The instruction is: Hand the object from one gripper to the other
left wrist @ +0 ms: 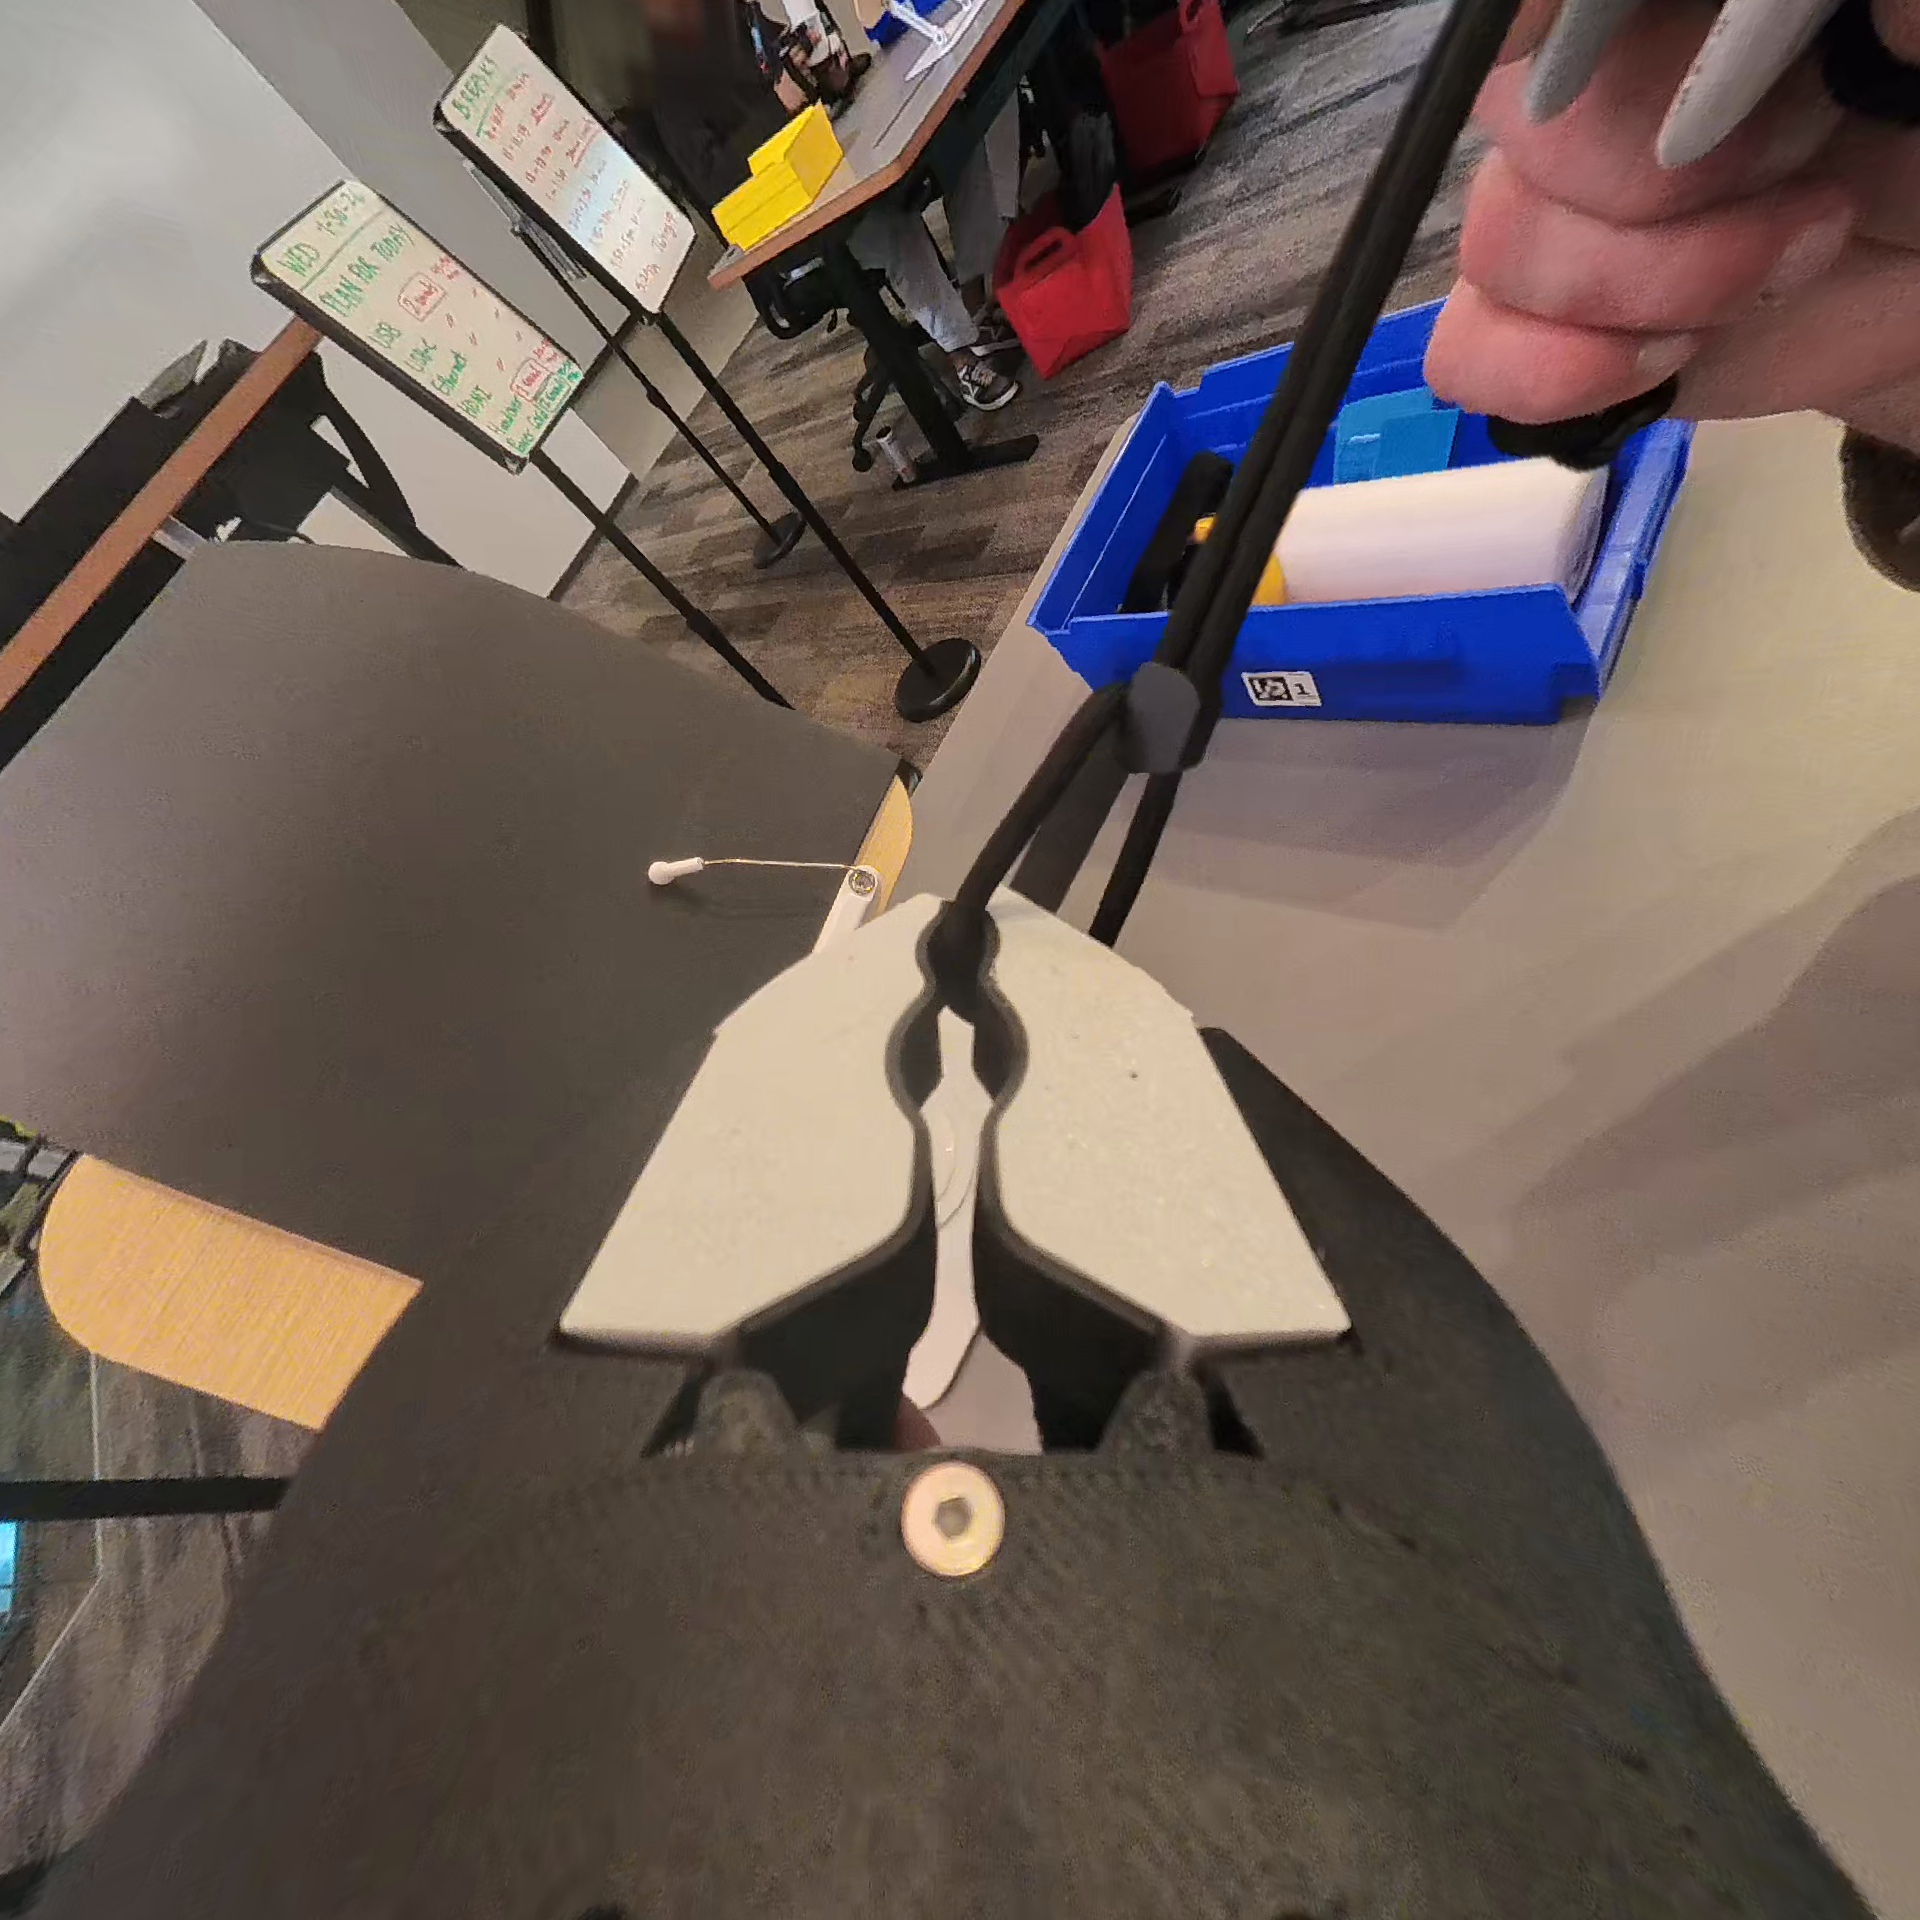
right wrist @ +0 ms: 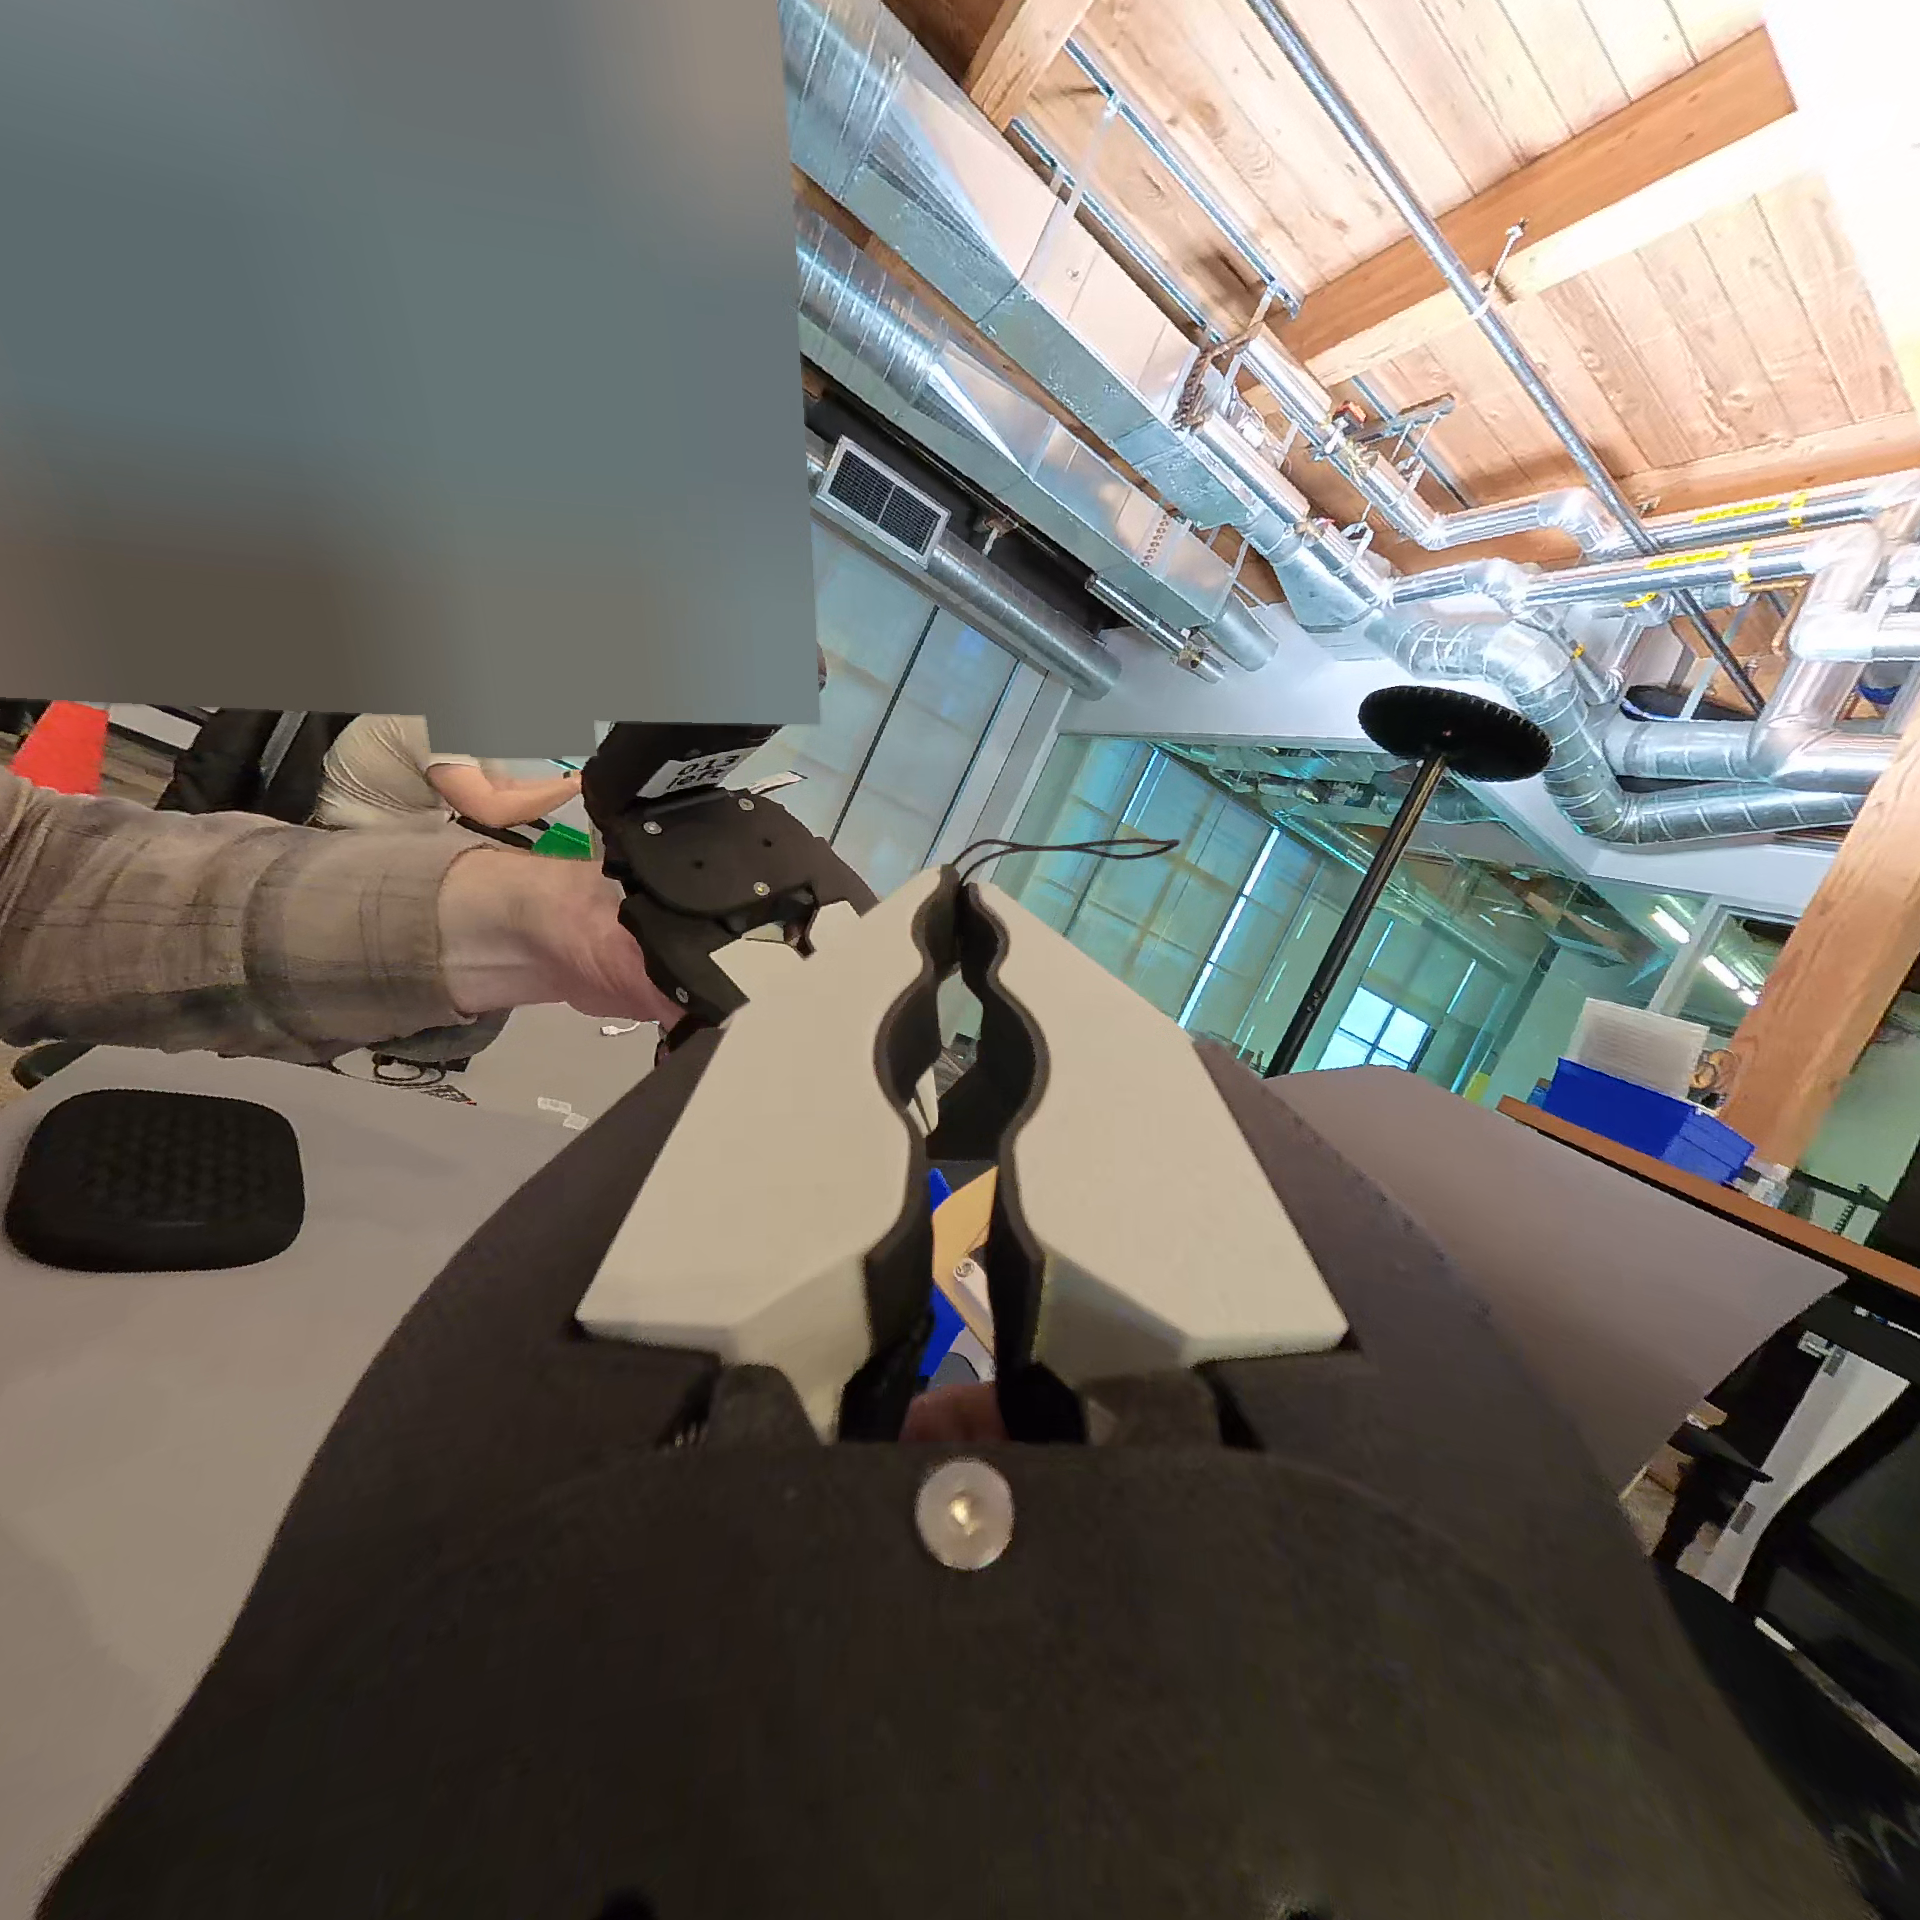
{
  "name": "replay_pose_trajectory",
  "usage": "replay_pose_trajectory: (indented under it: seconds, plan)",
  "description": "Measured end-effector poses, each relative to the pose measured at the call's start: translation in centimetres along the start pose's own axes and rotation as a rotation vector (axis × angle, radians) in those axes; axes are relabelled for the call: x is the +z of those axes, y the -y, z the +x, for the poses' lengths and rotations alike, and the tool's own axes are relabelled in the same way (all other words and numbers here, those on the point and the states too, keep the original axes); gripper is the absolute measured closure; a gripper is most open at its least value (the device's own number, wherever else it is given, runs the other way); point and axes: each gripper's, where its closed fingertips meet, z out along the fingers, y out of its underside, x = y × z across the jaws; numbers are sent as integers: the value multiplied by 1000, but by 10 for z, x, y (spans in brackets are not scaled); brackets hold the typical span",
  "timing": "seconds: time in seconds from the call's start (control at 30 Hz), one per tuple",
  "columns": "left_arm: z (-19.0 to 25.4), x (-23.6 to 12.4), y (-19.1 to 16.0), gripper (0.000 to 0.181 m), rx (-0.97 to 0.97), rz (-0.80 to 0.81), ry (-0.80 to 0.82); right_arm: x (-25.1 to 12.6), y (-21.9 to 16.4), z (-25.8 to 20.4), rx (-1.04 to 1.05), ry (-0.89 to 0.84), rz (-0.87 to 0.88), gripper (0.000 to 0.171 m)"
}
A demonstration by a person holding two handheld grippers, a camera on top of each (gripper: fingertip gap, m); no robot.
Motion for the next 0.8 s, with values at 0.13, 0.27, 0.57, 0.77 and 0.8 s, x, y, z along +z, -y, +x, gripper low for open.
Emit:
replay_pose_trajectory:
  seconds: [0.13,0.27,0.57,0.77,0.8]
  plan:
    - [2,-4,3,178,-59,51,-37,-1,-1,5,1,-21,-7,171]
    - [2,-10,5,177,-182,135,-115,-3,-1,11,0,-37,-10,171]
    - [-21,-19,4,177,-579,349,-255,-3,4,7,-37,-40,-6,171]
    - [-42,-39,10,180,-652,508,-184,-4,-17,23,19,-78,-44,171]
    - [-45,-46,13,179,-648,539,-170,-4,-24,28,48,-89,-50,171]
